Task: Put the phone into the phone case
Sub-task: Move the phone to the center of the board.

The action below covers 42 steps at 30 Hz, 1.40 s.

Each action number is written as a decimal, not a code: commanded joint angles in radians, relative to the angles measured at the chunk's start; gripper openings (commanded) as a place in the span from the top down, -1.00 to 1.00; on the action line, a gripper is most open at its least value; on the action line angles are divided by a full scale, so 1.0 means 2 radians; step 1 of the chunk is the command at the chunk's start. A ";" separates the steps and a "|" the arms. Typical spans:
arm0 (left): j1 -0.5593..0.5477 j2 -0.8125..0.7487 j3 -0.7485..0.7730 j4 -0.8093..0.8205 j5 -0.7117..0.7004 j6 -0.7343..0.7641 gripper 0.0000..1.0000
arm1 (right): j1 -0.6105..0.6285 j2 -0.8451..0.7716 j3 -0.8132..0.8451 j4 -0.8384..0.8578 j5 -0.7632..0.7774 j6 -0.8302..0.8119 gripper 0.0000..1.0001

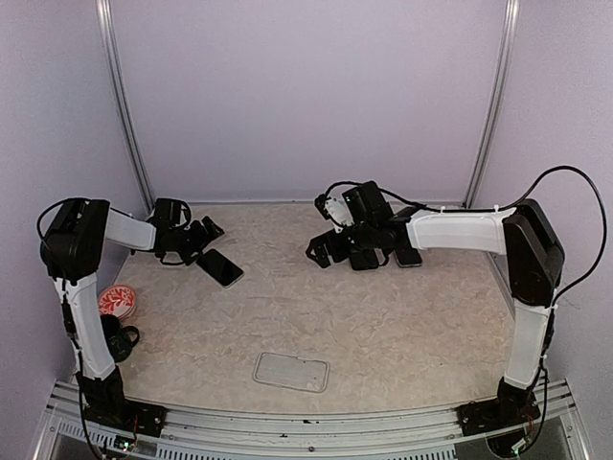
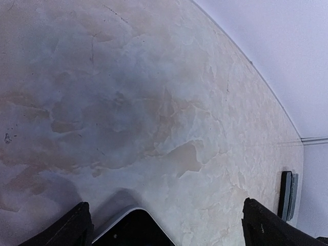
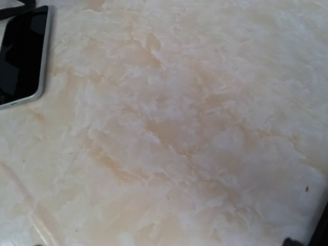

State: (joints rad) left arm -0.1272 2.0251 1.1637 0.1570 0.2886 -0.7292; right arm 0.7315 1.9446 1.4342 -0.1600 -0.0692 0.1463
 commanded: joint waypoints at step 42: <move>-0.154 -0.028 -0.092 0.061 0.053 -0.057 -0.98 | 0.056 0.105 0.087 0.000 -0.109 -0.234 -0.99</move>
State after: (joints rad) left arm -0.4137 1.9305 0.9554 0.3412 0.3744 -0.8352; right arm 0.8429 2.1311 1.5673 -0.1455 -0.2626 -0.2359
